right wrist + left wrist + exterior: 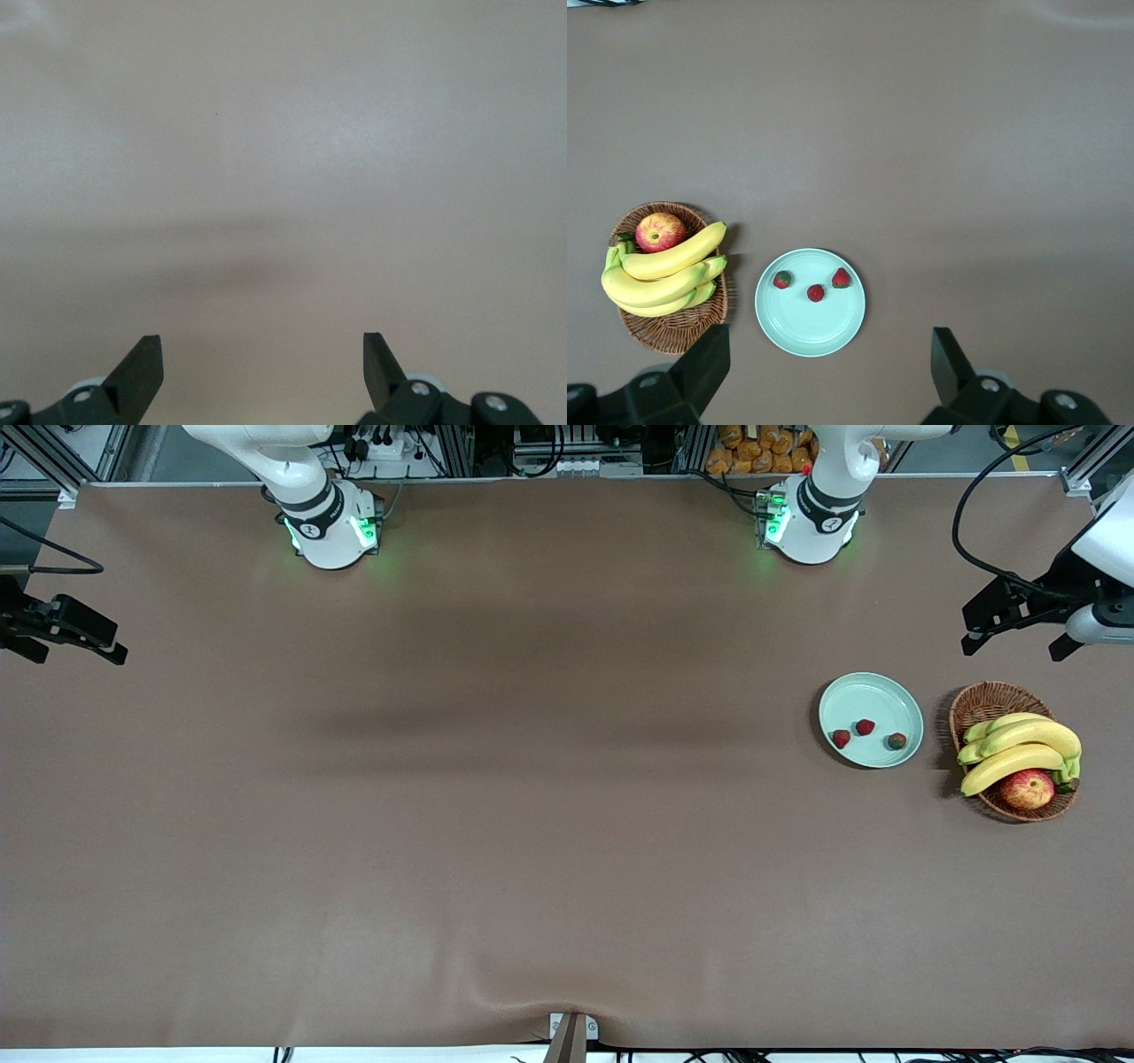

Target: Collect all strawberries into plate

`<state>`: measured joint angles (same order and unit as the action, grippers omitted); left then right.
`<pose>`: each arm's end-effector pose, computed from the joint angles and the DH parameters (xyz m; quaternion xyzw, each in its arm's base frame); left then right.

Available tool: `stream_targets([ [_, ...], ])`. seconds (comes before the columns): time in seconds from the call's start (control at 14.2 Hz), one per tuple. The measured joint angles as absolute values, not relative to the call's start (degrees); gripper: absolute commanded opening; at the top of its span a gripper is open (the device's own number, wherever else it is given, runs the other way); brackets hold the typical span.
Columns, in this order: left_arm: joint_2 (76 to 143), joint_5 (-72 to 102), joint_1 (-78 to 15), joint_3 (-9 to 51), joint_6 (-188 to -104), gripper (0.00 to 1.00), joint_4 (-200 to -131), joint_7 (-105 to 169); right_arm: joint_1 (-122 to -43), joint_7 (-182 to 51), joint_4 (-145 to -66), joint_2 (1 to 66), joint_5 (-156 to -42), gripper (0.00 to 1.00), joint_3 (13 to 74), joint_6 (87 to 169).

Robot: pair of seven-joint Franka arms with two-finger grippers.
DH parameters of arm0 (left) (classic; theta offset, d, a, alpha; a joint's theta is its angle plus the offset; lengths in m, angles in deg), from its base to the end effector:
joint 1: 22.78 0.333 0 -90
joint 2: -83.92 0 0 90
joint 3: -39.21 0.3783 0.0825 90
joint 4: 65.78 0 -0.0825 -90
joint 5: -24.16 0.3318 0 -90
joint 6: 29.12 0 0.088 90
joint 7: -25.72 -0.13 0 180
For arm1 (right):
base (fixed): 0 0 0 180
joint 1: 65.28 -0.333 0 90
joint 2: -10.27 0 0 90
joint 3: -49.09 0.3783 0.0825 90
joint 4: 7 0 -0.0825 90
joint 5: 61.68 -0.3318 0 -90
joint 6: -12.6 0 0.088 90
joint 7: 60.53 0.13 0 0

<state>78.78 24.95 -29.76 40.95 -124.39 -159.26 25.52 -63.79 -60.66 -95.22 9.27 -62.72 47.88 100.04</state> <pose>0.4788 -0.0413 0.6908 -0.9970 0.0476 -0.0606 0.0029 0.4914 -0.0209 0.6815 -0.9997 0.0220 -0.0021 0.0092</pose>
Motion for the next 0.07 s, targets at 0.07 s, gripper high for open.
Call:
stream_targets([
  [0.07, 78.79, 24.95, -29.75, 40.96, -124.36, 1.0, -159.26, 25.52, -63.79, -60.66, -95.22, 9.27, -62.71, 1.0, 47.87, 100.04],
])
